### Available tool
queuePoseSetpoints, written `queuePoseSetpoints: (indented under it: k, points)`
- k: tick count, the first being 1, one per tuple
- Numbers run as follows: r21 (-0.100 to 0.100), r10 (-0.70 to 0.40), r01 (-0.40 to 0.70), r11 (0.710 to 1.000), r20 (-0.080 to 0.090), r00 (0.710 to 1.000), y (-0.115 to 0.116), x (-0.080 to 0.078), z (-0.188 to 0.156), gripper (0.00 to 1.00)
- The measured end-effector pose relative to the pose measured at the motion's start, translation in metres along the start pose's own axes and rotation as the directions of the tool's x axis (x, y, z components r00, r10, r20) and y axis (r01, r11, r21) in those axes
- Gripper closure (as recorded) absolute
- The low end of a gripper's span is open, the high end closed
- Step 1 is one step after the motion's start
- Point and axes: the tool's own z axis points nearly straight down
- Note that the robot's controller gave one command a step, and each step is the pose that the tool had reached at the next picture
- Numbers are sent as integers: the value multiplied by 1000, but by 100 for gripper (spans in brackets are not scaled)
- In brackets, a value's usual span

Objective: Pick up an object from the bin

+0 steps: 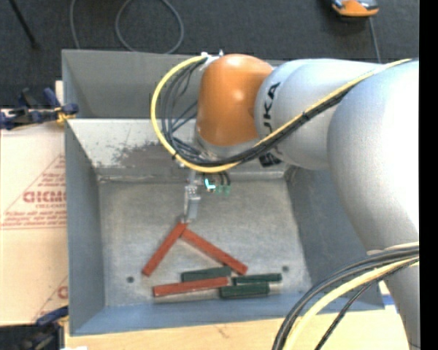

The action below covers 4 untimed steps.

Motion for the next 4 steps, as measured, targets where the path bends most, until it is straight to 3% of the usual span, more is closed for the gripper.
queuePoseSetpoints:
  k: [1,2,3,4]
  points:
    - [0,50,-50,999,-4,999,22,71,61,0]
    - [-1,54,-54,999,7,999,21,66,56,100]
    - [-1,55,-55,998,6,998,21,66,57,0]
    - [-1,58,-58,998,7,998,20,65,56,100]
